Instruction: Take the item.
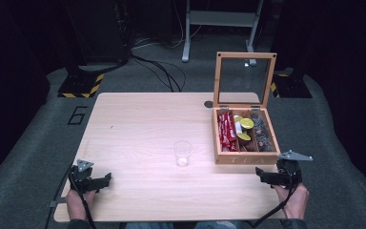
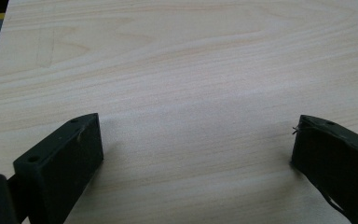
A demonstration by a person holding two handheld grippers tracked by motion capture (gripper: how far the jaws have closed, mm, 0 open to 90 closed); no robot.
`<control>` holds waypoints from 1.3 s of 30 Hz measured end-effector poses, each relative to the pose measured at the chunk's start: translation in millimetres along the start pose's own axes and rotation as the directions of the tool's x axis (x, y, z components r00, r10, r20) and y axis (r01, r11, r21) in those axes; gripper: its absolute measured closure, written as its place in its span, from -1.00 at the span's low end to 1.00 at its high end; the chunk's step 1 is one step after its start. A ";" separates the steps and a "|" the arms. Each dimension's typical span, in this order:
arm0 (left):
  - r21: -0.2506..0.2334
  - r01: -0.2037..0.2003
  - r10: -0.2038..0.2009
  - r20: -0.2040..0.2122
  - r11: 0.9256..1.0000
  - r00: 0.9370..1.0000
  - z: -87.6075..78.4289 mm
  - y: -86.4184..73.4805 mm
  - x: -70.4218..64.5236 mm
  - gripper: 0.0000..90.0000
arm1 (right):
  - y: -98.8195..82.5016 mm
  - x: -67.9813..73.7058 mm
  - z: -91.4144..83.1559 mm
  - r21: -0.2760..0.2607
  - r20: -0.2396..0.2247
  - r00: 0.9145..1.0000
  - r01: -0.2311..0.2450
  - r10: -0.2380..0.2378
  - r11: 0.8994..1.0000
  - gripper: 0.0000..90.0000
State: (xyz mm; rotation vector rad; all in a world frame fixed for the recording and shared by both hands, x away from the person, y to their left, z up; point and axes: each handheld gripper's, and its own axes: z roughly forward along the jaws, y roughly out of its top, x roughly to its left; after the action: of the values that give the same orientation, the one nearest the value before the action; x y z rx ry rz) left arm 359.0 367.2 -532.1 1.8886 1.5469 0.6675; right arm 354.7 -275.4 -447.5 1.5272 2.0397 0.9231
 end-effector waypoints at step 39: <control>0.004 0.000 0.000 0.001 1.000 1.000 -0.2 0.1 0.0 -0.96 | 67.1 -31.9 32.9 0.010 -0.023 0.999 -0.041 0.042 0.999 -0.41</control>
State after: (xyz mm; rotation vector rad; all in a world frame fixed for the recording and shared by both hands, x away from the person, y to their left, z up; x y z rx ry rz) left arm 358.9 367.3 -531.8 1.8915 1.5484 0.6642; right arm 431.5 -285.9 -423.1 1.5761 2.0382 0.9530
